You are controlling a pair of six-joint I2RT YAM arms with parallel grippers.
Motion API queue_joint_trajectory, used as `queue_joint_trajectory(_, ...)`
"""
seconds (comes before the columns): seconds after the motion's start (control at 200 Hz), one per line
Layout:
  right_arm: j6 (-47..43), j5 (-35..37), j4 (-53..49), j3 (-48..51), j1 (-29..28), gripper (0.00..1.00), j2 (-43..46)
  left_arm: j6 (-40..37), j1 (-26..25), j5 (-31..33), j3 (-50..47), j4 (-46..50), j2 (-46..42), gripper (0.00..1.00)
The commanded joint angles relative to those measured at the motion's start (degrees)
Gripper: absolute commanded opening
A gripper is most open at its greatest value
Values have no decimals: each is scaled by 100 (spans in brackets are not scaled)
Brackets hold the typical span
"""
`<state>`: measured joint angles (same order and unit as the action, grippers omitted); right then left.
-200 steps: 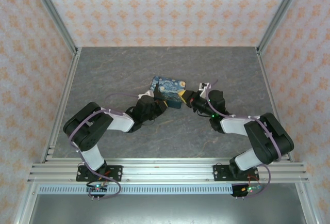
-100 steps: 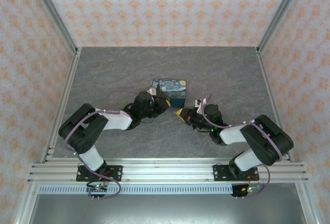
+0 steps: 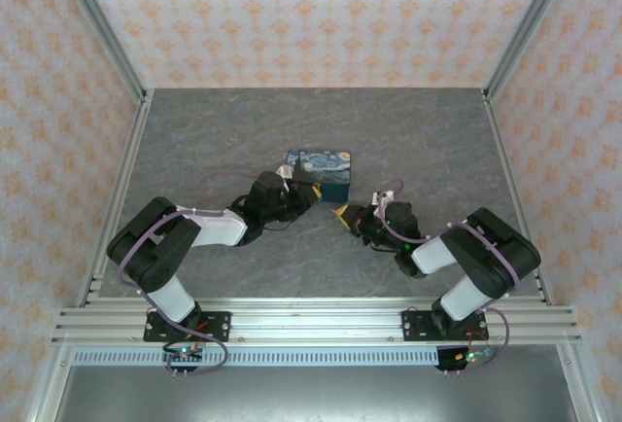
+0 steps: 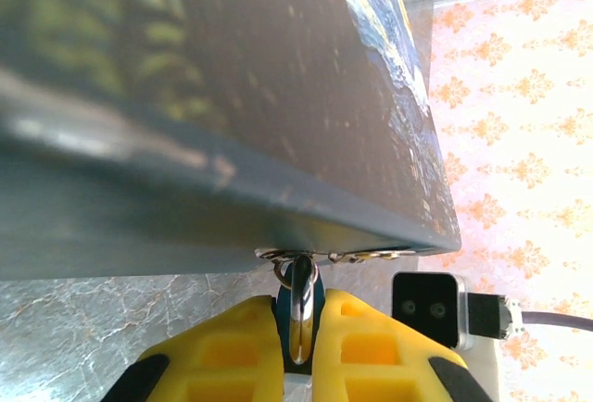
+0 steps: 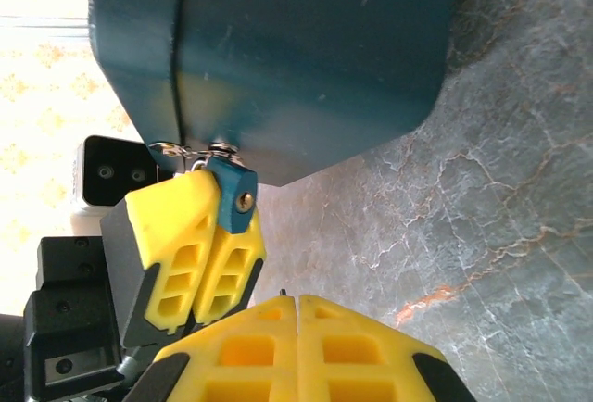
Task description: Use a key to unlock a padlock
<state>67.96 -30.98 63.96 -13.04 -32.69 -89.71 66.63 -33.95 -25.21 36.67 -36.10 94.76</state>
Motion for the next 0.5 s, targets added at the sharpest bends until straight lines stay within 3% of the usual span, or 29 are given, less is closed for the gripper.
queue_joint_trajectory(0.0,85,281,243,117,-47,0,287,297,64,-160,-28,-712,56,0)
queue_joint_trajectory(0.495,313,630,237,-85,-90,0,420,857,73,-138,-158,-1369,153,0)
